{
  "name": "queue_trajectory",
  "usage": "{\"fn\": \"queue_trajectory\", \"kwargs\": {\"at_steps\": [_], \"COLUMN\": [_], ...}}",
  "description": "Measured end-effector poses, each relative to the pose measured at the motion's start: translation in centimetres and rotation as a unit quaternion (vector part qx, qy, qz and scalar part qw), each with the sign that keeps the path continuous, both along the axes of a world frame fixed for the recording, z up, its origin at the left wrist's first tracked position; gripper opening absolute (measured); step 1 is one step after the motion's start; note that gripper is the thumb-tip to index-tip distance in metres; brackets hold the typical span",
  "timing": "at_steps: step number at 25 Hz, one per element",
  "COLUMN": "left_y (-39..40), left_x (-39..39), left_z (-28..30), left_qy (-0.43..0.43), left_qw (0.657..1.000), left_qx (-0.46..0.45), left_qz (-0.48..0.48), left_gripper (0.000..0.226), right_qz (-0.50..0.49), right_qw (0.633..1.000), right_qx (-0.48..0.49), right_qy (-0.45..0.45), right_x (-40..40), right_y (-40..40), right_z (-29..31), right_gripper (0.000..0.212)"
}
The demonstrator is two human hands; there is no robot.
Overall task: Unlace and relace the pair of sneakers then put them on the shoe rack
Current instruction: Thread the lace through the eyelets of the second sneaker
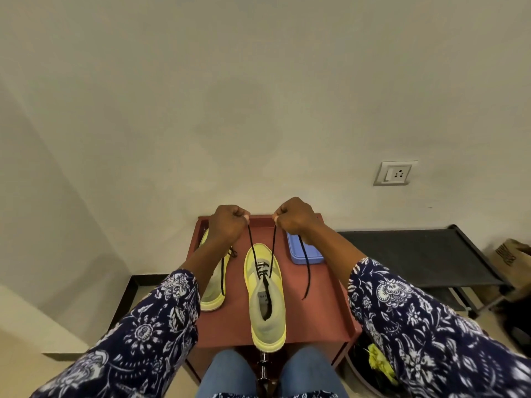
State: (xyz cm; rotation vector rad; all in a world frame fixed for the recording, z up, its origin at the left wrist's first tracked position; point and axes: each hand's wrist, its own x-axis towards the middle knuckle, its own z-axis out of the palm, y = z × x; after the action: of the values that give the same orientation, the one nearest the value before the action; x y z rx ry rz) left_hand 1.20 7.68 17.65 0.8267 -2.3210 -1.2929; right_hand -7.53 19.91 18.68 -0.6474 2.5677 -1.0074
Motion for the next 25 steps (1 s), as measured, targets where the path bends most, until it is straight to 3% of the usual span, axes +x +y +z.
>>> {"fn": "queue_trajectory", "kwargs": {"at_steps": [6, 14, 25], "left_y": [-0.1, -0.2, 0.4], "left_x": [0.2, -0.2, -0.2], "left_z": [2.8, 8.1, 15.3], "left_qy": [-0.030, -0.050, 0.003], "left_qw": [0.996, 0.975, 0.968], "left_qx": [-0.073, -0.189, -0.227], "left_qz": [-0.038, -0.105, -0.105], "left_gripper": [0.015, 0.017, 0.016], "right_qz": [0.022, 0.082, 0.094], "right_qw": [0.998, 0.985, 0.973], "right_qx": [0.047, 0.103, 0.102], "right_qy": [0.019, 0.116, 0.184], "right_x": [0.2, 0.1, 0.2], "right_y": [-0.5, -1.8, -1.7], "right_z": [2.7, 7.4, 15.1], "right_gripper": [0.026, 0.027, 0.029]}}
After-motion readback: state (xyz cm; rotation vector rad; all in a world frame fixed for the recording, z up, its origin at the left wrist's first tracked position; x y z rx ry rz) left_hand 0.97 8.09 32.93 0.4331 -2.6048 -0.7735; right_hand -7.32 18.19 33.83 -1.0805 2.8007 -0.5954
